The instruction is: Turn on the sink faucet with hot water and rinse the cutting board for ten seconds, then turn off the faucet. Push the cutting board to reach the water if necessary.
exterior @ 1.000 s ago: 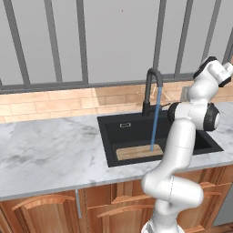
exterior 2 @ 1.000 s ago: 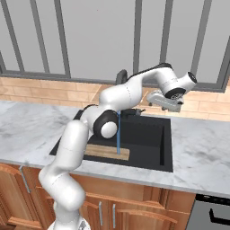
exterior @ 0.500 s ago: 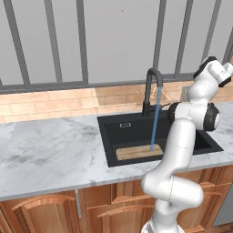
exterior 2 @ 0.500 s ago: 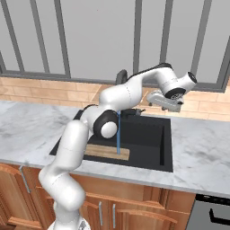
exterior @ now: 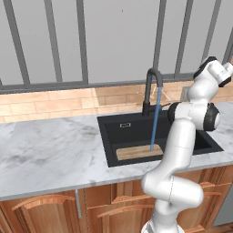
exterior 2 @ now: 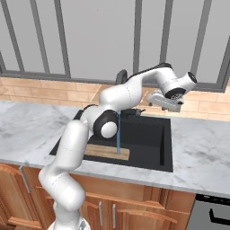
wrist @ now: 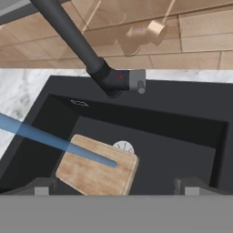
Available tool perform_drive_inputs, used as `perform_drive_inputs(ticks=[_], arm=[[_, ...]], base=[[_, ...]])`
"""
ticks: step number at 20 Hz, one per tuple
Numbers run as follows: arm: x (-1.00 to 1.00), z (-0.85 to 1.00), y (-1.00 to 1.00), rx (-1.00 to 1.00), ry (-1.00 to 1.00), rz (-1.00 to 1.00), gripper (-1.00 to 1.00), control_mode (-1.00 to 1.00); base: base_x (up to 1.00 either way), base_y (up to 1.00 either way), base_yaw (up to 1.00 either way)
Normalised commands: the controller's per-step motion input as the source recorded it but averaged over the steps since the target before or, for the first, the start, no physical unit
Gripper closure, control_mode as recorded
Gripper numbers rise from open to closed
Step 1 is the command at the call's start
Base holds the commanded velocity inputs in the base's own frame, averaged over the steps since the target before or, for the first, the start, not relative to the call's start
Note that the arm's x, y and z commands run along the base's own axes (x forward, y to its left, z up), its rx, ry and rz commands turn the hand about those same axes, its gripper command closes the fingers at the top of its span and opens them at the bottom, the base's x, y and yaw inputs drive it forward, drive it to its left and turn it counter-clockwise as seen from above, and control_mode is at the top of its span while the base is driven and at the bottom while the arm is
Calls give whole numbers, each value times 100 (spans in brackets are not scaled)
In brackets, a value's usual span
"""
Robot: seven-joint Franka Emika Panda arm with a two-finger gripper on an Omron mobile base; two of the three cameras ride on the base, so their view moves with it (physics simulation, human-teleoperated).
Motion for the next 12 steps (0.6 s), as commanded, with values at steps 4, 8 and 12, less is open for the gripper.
perform_drive_inputs(ticks=[4, 8, 12], arm=[[0, 0, 0, 0, 0, 0, -100, -100], [0, 0, 0, 0, 0, 0, -100, -100], [0, 0, 0, 0, 0, 0, -100, -100]], base=[[0, 0, 0], [0, 0, 0], [0, 0, 0]])
